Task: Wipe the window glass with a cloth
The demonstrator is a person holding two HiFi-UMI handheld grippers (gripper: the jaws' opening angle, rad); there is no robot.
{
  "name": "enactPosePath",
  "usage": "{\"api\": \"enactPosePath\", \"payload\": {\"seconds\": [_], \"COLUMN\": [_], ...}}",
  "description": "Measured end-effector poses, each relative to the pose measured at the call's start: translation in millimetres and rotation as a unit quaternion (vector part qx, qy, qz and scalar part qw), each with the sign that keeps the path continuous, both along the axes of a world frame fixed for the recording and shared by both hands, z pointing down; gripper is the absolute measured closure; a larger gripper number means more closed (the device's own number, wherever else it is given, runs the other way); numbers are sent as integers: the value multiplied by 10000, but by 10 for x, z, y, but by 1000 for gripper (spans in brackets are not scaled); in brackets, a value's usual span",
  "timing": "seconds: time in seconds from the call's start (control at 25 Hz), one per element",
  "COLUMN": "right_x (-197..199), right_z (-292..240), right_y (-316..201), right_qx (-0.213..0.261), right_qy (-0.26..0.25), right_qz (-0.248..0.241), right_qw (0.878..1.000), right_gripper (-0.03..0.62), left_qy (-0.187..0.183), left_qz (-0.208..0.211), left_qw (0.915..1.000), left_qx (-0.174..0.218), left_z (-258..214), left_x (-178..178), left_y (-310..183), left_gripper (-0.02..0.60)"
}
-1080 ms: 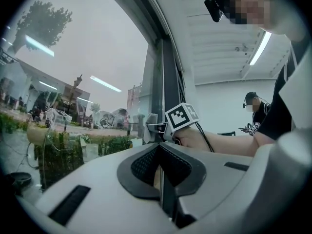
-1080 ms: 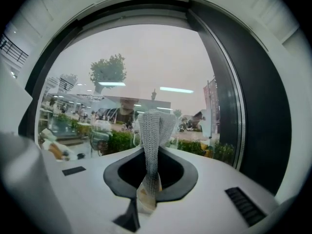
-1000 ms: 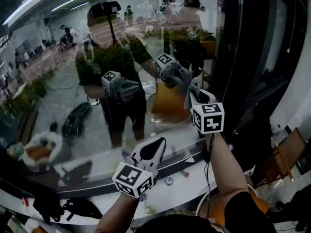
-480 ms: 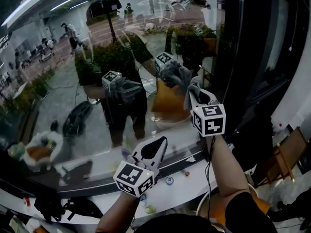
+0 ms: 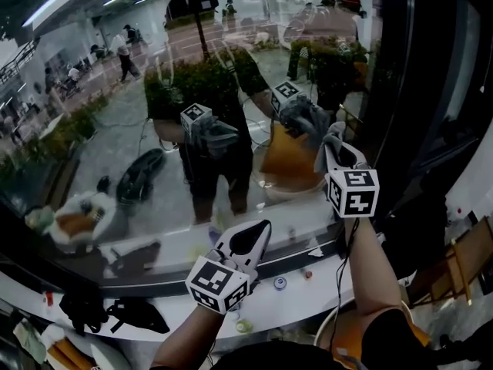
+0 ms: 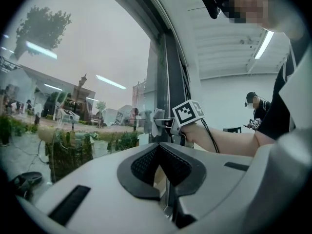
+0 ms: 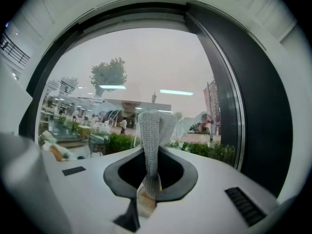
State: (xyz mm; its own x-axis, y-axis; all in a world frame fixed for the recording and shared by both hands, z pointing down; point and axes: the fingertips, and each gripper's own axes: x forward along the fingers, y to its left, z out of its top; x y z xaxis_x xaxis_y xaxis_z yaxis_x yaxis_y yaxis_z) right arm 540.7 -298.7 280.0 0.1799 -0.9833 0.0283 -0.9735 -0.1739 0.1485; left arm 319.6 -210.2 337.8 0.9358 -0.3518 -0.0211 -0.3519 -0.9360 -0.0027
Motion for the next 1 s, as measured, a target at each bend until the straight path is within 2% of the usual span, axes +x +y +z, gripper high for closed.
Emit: {"api": "enactPosePath", "payload": {"seconds": [0.2, 0.36, 0.56, 0.72, 1.0], "right_x": [-43, -559, -1475, -2295, -3746], "right_z": [24, 240, 404, 582, 847], "right_y": [86, 48, 157, 457, 1011], "right_qx": [110, 140, 120, 30, -47], "right_qy": [-82, -152, -361, -467, -709], "right_qz": [-71, -454, -1069, -1443, -1966], "right_qw": [9999, 9988, 9935, 9884, 9779], "right_gripper": [542, 542, 542, 542, 542], "left_qy": [-107, -187, -89, 25, -1], "left_qz": [-534, -980, -1400, -1630, -1913], "left_qw": [9985, 9947, 9895, 9856, 9796], "left_qx": [-76, -250, -334, -449, -610], "left_z": [140, 384, 450, 550, 800], "left_x": [-409, -906, -1612, -2271, -3446], "left_y": [-63, -139, -67, 145, 565], "left_gripper": [575, 575, 575, 575, 575]}}
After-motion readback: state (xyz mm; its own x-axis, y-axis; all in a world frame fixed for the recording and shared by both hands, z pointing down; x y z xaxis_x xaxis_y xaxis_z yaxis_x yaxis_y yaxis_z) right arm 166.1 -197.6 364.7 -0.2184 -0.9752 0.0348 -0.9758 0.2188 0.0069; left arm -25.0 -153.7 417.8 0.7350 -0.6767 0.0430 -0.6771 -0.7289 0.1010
